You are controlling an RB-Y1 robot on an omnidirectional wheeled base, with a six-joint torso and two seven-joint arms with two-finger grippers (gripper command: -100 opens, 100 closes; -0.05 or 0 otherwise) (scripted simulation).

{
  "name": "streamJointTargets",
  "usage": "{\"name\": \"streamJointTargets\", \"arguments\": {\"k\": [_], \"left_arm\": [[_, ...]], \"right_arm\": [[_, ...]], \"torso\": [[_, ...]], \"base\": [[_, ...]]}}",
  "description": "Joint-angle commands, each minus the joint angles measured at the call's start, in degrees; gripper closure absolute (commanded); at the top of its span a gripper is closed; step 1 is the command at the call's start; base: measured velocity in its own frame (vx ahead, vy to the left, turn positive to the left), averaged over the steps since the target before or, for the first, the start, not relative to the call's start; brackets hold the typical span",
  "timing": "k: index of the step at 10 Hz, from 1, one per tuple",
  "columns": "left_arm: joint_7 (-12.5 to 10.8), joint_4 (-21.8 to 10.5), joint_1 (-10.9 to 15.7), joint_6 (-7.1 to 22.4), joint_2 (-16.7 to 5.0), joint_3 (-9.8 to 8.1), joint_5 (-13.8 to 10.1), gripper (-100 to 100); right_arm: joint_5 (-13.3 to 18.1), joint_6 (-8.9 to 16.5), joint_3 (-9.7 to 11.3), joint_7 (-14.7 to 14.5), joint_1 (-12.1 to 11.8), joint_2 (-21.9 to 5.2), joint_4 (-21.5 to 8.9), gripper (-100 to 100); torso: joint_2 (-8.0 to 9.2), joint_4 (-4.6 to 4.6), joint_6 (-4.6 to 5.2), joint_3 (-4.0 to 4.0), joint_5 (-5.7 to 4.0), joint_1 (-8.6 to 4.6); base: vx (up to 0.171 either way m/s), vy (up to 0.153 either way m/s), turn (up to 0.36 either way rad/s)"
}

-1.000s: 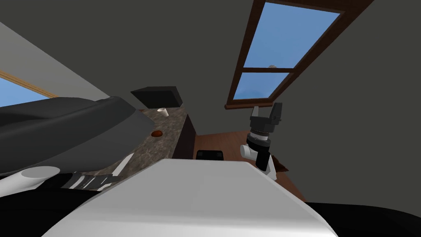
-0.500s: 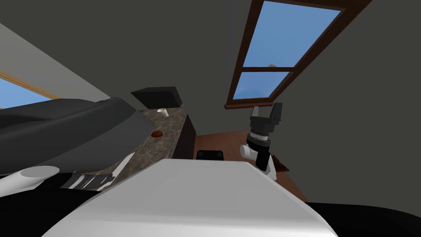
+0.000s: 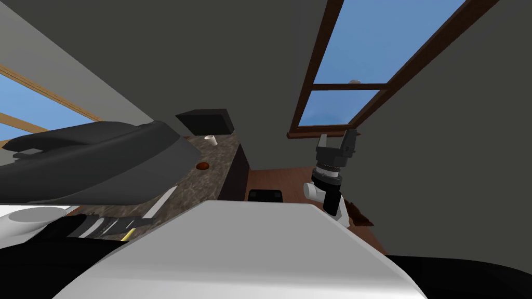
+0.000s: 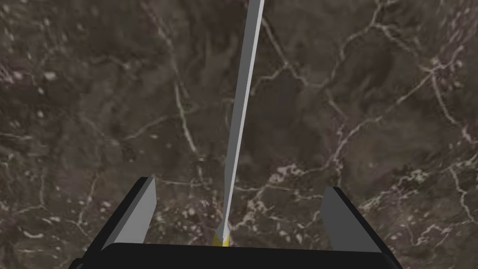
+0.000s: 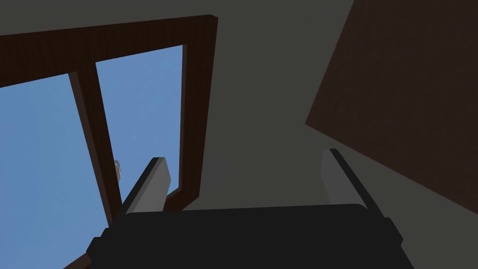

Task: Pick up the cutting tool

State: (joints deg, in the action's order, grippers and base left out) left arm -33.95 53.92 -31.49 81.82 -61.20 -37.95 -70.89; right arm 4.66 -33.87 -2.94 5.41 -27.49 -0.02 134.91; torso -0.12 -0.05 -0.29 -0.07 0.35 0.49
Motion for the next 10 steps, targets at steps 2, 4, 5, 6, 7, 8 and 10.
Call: {"name": "streamJointTargets", "arguments": {"k": [2, 4, 5, 6, 7, 8, 10], "left_arm": [[1.58, 0.09, 0.02, 2.0, 0.41, -0.22, -2.63, -100], [2.81, -0.05, 0.21, 3.53, 0.5, -0.36, -4.68, -100], [3.62, -0.21, 0.37, 4.25, 0.41, -0.51, -5.74, -100], [4.53, -0.46, 0.6, 4.85, 0.31, -0.64, -6.74, -100], [3.86, -0.34, 0.49, 4.38, 0.37, -0.55, -6.08, -100], [4.1, -0.45, 0.56, 4.51, 0.35, -0.53, -6.18, 0], [1.97, -1.44, 1.92, 3.17, 1.03, -0.07, -5.11, -100]], "right_arm": [[0.0, 0.0, 0.0, 0.0, 0.0, 0.0, 0.0, 0], [0.0, 0.0, 0.0, 0.0, 0.0, 0.0, 0.0, 0], [0.0, 0.0, 0.0, 0.0, 0.0, 0.0, 0.0, 0], [0.0, 0.0, 0.0, 0.0, 0.0, 0.0, 0.0, 0], [0.0, 0.0, 0.0, 0.0, 0.0, 0.0, 0.0, 0], [0.0, 0.0, 0.0, 0.0, 0.01, 0.0, 0.0, 0], [0.0, 0.0, 0.01, 0.0, 0.02, 0.0, 0.0, 0]], "torso": [[0.0, 0.0, 0.01, 0.0, 0.03, 0.11], [-0.01, 0.0, 0.01, 0.0, 0.01, -0.04], [-0.01, 0.0, 0.01, 0.0, -0.01, -0.09], [-0.01, 0.0, 0.01, 0.0, -0.01, -0.05], [-0.01, 0.0, 0.01, -0.01, 0.02, 0.07], [0.0, 0.0, 0.05, 0.0, 0.02, -0.01], [0.16, 0.03, 0.12, 0.08, -0.02, -0.14]], "base": [[0.003, 0.062, 0.112], [0.005, 0.015, 0.115], [0.009, 0.028, 0.123], [0.005, 0.062, 0.155], [0.001, 0.03, 0.027], [0.0, 0.0, 0.0], [-0.097, -0.011, -0.239]]}}
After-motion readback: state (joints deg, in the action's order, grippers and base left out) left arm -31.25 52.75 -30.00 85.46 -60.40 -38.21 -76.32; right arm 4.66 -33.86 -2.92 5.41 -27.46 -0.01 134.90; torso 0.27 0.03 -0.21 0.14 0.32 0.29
